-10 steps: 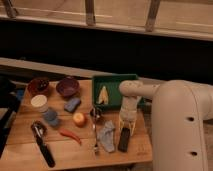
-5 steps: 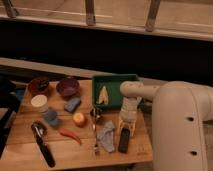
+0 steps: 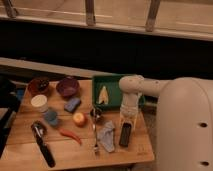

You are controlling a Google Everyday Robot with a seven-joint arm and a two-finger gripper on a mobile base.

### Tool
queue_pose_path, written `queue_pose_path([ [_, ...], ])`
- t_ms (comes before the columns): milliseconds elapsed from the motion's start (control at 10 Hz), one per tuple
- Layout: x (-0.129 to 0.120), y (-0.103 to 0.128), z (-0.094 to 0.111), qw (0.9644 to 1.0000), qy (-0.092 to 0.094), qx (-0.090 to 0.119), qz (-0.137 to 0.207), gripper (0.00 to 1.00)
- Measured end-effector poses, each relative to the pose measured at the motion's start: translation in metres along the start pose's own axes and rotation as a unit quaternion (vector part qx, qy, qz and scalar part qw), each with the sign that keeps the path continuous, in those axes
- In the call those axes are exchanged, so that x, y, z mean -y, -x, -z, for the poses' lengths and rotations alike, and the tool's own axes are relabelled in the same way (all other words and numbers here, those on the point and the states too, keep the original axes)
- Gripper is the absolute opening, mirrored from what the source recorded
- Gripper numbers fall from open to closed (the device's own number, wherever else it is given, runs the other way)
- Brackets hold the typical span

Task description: Place eraser in plastic cup

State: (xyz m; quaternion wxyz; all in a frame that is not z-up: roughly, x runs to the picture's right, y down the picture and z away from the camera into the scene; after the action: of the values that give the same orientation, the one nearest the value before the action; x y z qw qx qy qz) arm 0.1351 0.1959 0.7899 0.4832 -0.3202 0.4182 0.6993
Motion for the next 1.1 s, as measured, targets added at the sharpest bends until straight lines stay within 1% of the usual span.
queue_pose_path([
  [100, -0.001, -0.001, 0.024, 0.9997, -0.004, 0.026, -0.003, 0.00],
  [200, -0.002, 0.001, 0.051, 0.9984, -0.008, 0.055, -0.008, 0.00],
  [300, -0.003, 0.009, 0.076, 0.9963, -0.011, 0.084, -0.011, 0.00],
  [500, -0.023, 0.024, 0.103, 0.9930, -0.006, 0.118, -0.005, 0.00],
  [700, -0.058, 0.032, 0.122, 0.9889, 0.005, 0.148, 0.015, 0.00],
  [800, -0.081, 0.032, 0.130, 0.9862, 0.011, 0.162, 0.032, 0.00],
  [900, -0.100, 0.030, 0.139, 0.9833, 0.012, 0.175, 0.048, 0.00],
  [1000, -0.126, 0.025, 0.151, 0.9786, 0.013, 0.192, 0.072, 0.00],
  [1100, -0.146, 0.018, 0.160, 0.9743, 0.012, 0.204, 0.094, 0.00],
])
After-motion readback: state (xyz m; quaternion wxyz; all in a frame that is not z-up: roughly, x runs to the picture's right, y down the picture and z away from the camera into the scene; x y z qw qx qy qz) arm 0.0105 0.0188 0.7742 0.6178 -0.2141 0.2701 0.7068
